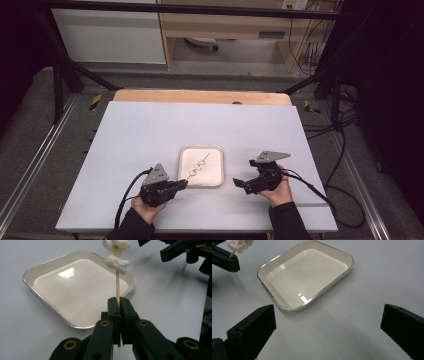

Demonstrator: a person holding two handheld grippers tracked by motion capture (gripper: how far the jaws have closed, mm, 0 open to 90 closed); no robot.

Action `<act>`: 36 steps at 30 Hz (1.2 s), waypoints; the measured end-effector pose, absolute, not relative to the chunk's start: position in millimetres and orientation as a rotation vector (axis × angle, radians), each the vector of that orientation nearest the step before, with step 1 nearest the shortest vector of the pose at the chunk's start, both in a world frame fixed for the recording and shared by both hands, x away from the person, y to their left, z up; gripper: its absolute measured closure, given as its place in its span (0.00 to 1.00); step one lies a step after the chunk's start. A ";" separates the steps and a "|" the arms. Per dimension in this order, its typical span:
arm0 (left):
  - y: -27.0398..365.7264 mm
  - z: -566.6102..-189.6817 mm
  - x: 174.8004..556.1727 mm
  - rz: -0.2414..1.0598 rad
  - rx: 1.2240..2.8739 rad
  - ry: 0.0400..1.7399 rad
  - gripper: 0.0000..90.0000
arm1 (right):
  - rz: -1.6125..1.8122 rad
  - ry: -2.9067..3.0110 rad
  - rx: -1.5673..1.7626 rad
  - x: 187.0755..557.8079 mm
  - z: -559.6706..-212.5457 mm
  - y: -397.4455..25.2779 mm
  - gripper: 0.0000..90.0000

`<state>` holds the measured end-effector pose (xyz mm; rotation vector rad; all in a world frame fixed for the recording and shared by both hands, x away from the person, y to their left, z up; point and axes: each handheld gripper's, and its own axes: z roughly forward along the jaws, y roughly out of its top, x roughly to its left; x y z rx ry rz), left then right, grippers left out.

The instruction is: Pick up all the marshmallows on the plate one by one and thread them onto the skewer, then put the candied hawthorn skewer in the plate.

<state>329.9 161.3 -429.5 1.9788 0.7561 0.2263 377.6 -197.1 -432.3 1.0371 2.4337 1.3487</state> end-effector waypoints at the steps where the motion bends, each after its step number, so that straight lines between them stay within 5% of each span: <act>1: 161.5 -429.6 330.4 0.225 1.981 0.761 0.98 | 1.341 2.431 1.042 376.3 -433.8 -200.1 0.01; 36: 151.9 -412.9 350.5 0.199 2.022 0.841 0.97 | 1.221 2.388 1.055 355.2 -452.9 -244.3 0.01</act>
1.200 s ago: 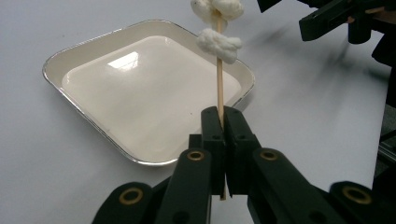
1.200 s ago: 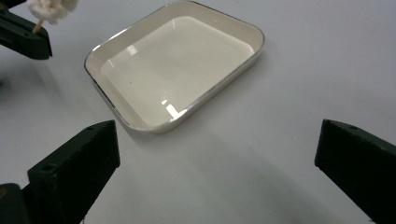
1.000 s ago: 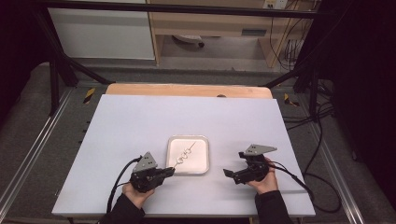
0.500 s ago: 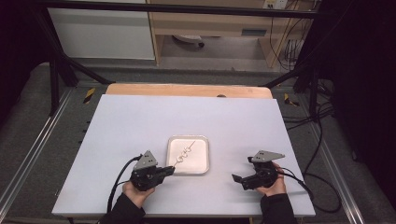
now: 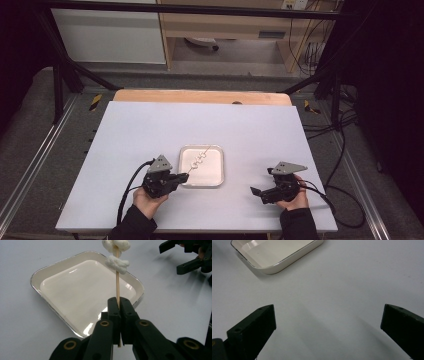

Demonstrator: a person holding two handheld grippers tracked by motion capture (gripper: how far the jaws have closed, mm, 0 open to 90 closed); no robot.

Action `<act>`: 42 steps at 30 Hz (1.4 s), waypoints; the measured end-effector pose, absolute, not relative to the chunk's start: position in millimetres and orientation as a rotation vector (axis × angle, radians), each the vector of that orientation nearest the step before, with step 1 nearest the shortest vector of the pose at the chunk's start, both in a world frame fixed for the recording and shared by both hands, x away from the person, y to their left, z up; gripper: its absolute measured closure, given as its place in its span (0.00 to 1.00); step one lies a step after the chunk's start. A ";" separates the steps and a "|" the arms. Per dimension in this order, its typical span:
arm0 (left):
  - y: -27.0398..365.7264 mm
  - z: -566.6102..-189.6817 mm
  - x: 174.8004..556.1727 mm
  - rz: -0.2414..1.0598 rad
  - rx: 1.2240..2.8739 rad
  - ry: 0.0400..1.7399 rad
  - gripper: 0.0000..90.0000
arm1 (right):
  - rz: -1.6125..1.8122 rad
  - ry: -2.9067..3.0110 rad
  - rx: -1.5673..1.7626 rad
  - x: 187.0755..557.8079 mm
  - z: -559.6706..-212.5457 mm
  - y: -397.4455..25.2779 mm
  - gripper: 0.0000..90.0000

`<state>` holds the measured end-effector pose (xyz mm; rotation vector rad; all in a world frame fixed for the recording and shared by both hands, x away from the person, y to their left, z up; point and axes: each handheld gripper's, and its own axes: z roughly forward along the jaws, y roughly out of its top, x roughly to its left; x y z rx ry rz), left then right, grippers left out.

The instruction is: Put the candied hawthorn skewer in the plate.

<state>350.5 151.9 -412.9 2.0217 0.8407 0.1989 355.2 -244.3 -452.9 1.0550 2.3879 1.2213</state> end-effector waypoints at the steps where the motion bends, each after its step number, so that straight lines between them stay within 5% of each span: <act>1: 150.8 -412.2 352.2 0.200 2.025 0.845 0.97 | 1.219 2.387 1.050 355.2 -452.8 -244.5 0.01; 42: 118.5 -441.0 382.1 0.286 2.194 1.061 0.97 | 1.223 2.405 1.064 354.9 -455.7 -243.6 0.01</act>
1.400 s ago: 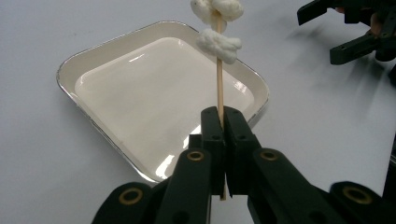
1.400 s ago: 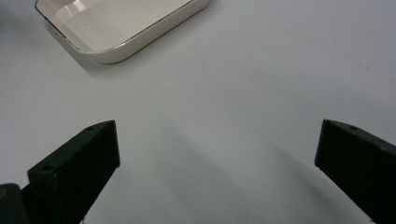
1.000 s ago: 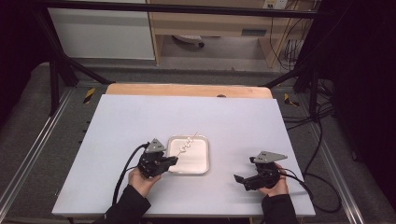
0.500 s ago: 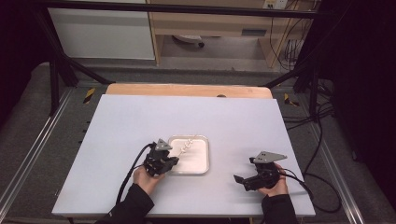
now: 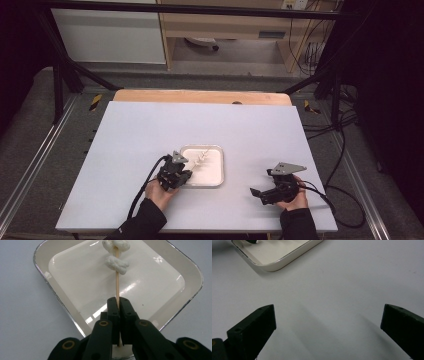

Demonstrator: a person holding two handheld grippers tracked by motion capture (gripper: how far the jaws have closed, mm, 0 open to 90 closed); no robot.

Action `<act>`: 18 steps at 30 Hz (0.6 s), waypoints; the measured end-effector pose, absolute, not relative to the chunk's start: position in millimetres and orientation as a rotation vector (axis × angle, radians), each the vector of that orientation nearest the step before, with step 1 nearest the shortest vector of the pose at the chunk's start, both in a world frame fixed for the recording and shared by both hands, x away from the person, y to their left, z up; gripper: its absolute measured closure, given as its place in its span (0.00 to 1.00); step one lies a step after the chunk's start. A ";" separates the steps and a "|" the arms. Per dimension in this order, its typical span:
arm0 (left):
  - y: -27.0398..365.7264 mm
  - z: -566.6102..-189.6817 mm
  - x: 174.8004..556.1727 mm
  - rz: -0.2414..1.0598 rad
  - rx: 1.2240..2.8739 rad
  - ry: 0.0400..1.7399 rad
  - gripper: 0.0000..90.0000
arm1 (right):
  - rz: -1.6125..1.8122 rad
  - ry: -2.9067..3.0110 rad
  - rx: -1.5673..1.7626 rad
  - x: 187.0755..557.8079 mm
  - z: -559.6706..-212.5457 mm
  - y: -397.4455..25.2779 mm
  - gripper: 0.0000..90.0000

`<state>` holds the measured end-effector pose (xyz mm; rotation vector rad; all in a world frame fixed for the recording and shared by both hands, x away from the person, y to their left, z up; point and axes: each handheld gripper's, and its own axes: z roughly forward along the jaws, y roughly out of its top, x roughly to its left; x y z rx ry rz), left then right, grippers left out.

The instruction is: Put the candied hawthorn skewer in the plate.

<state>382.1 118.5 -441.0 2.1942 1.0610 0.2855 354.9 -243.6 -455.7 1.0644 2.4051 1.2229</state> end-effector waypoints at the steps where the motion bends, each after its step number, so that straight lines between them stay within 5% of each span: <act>1: 118.4 -441.0 382.0 0.286 2.194 1.062 0.97 | 1.222 2.405 1.064 354.8 -455.7 -243.5 0.01; 7: 118.4 -440.7 381.5 0.285 2.194 1.056 0.93 | 1.228 2.405 1.069 354.7 -455.6 -243.4 0.01; 18: 130.4 -427.2 375.9 0.278 2.189 0.945 0.62 | 1.229 2.402 1.068 354.5 -454.6 -244.2 0.01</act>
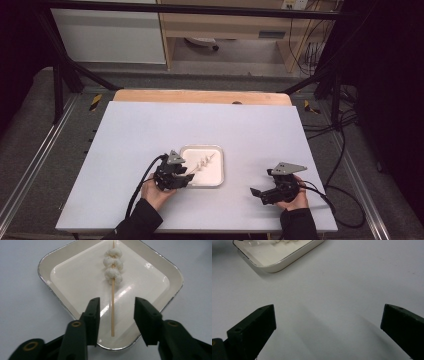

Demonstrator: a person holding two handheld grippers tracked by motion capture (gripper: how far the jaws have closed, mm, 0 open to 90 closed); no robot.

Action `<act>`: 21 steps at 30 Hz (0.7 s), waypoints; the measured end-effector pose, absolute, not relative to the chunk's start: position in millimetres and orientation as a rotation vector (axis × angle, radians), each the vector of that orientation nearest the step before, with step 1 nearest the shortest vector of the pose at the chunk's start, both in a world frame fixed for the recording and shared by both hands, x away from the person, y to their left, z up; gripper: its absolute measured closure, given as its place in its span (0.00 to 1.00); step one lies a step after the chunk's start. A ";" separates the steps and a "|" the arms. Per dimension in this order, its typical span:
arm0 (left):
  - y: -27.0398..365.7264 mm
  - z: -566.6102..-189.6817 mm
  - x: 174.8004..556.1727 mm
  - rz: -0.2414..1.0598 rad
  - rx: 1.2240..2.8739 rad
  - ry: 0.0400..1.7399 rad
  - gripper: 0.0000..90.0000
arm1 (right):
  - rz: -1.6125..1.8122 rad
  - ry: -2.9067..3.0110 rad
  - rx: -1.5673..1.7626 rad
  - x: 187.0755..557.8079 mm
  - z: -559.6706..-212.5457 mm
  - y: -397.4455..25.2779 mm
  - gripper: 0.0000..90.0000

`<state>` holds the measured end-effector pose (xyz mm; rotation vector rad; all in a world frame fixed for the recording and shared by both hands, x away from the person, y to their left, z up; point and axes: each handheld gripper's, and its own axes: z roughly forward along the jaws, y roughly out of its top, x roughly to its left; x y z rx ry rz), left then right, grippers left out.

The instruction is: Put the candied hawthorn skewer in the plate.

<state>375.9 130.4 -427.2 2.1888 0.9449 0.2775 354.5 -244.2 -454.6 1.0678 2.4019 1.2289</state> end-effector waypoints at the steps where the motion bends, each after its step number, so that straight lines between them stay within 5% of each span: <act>1: 131.9 -425.6 375.3 0.279 2.188 0.934 0.58 | 1.230 2.402 1.071 354.3 -454.5 -244.1 0.01; 10: 149.4 -415.8 367.4 0.346 2.241 0.875 0.30 | 1.236 2.396 1.070 354.2 -453.6 -244.8 0.01; 21: 192.7 -420.8 356.4 0.349 2.221 0.901 0.18 | 1.237 2.393 1.071 354.5 -453.6 -245.1 0.01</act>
